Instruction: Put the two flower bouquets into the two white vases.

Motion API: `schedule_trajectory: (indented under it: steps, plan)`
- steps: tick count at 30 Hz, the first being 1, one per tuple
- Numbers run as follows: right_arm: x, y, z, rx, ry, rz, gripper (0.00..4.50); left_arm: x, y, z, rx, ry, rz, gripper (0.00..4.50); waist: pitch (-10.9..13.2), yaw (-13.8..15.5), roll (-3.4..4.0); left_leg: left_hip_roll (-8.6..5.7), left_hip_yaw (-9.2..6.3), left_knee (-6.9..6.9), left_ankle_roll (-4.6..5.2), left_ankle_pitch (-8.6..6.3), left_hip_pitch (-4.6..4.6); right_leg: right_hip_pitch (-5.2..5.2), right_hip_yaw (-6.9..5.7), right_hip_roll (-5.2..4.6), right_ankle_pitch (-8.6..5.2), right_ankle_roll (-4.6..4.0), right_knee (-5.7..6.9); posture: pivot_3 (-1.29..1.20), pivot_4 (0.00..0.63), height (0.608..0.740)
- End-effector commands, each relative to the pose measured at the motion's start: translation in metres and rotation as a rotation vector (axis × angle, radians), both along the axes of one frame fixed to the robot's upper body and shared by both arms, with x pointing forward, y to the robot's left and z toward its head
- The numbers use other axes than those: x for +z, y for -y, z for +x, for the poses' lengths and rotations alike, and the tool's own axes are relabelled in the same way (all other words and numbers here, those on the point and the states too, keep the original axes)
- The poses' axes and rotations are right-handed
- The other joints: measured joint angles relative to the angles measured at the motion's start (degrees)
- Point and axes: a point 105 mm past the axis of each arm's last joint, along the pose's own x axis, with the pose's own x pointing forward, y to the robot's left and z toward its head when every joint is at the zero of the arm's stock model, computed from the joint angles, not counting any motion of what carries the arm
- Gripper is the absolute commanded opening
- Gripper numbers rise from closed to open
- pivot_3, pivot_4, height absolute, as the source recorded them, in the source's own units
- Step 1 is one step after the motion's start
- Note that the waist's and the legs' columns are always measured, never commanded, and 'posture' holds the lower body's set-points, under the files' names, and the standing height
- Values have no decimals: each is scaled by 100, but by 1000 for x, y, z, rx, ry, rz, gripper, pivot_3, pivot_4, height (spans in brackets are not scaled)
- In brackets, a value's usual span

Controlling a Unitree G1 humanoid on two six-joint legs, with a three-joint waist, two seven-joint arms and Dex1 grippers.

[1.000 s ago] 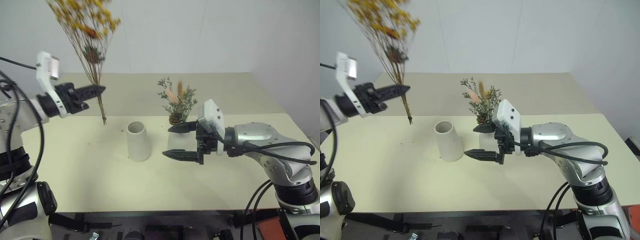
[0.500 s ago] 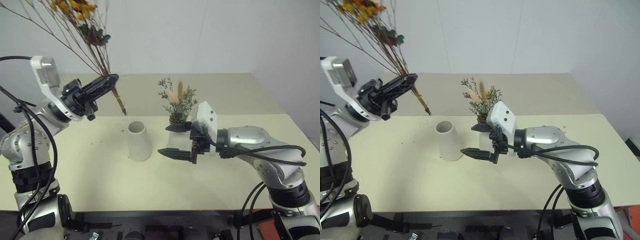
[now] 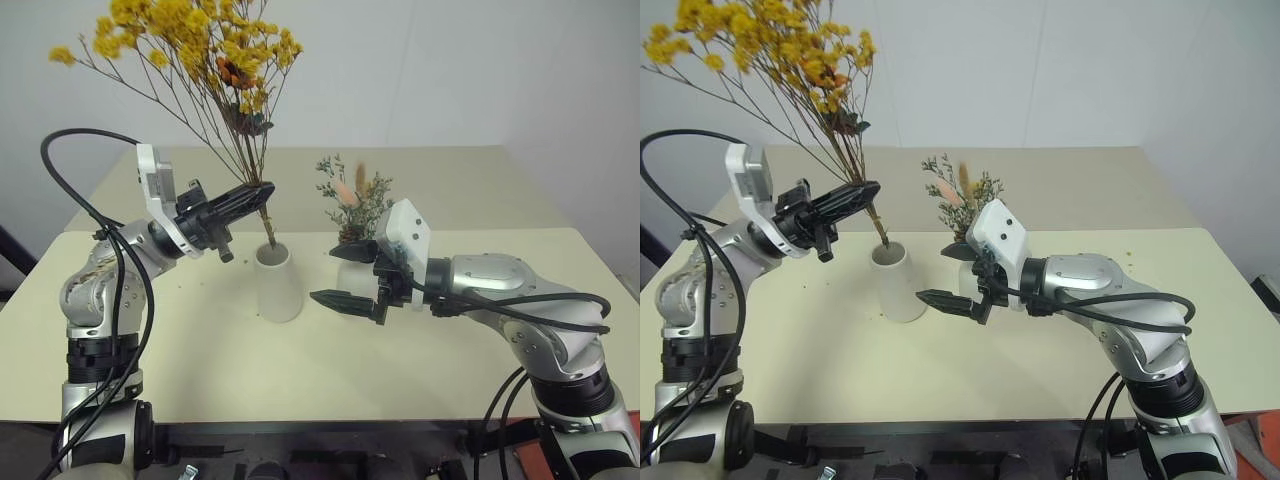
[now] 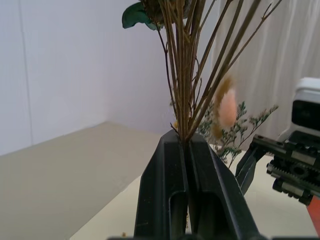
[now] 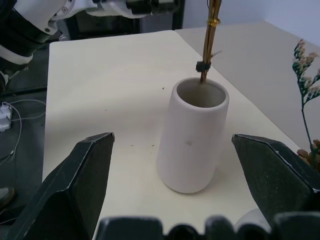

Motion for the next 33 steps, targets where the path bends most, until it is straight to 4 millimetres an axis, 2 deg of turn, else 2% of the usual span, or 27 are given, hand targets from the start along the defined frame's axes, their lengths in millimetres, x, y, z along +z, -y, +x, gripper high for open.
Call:
schedule_trajectory:
  steps: [1,14,33]
  plan:
    - [11,3,-7,-4,47,16,4500,2,-1,0,15,27,-3,22,0,4,0,0,0,0,0,0,-1,-1,0,0,0,0,0,0,150,740]
    - [11,4,-10,-9,41,25,4500,-28,1,3,34,-34,52,22,0,8,0,0,-1,0,0,0,-1,0,-1,0,0,0,-1,0,150,740]
    - [15,2,-13,11,45,43,4500,-48,-1,7,88,-44,85,22,0,10,0,1,-1,0,0,0,-1,1,-1,0,0,0,-2,0,150,740]
